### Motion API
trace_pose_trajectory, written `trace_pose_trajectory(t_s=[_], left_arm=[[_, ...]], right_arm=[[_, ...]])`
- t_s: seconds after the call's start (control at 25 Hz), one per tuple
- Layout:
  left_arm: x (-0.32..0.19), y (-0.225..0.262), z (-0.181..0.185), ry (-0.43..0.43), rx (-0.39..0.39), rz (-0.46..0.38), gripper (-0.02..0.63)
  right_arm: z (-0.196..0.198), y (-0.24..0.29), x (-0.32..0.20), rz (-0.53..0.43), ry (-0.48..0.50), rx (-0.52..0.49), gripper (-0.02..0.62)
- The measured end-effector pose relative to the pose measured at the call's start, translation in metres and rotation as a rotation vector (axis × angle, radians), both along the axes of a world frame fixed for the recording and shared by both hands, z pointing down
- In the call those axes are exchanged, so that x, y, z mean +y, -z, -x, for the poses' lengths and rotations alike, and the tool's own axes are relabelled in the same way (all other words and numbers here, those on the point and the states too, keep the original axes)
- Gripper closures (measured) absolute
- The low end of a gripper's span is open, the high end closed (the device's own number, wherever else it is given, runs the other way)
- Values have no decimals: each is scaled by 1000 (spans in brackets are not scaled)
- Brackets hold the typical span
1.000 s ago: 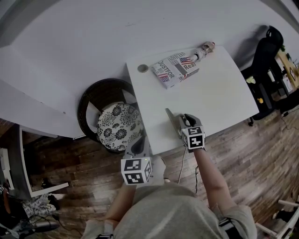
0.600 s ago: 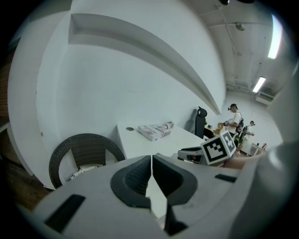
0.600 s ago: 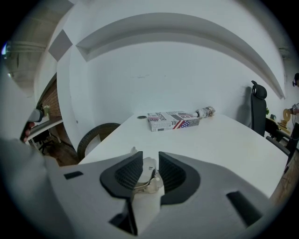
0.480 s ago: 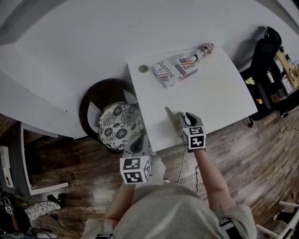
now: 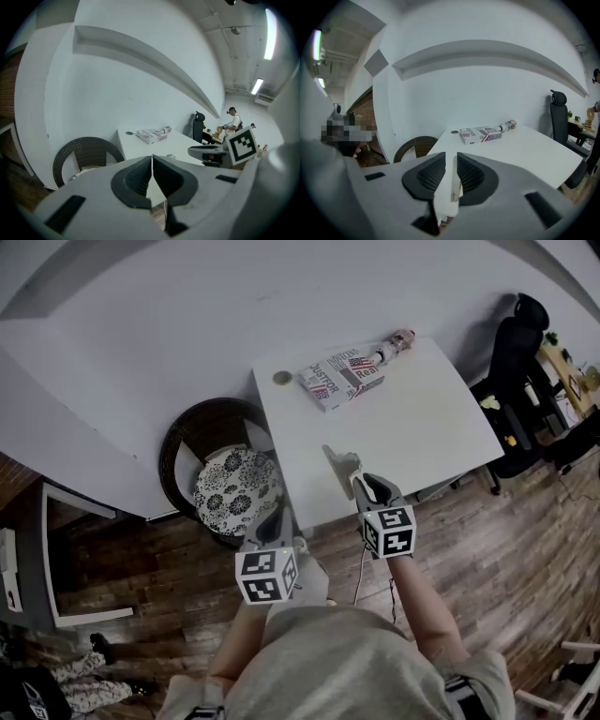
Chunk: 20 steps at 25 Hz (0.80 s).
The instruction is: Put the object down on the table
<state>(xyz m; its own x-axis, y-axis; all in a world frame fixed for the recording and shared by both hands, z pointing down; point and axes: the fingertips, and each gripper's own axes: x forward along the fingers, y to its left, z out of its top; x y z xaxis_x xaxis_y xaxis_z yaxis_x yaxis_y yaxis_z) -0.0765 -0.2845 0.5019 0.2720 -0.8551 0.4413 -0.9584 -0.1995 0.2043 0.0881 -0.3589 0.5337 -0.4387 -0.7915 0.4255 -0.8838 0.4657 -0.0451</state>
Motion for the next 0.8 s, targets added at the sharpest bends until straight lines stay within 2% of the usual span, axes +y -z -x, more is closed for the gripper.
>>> trace_pose_trajectory(t_s=[0.44,0.8], left_arm=[[54,11,-16,-5,-4,-29,595],[97,19,-34,-3,-3,-52,595]], right_arm=[[-9,39,84,-58,15,-40,595],[-15,76,147,-147,34,-102,595]])
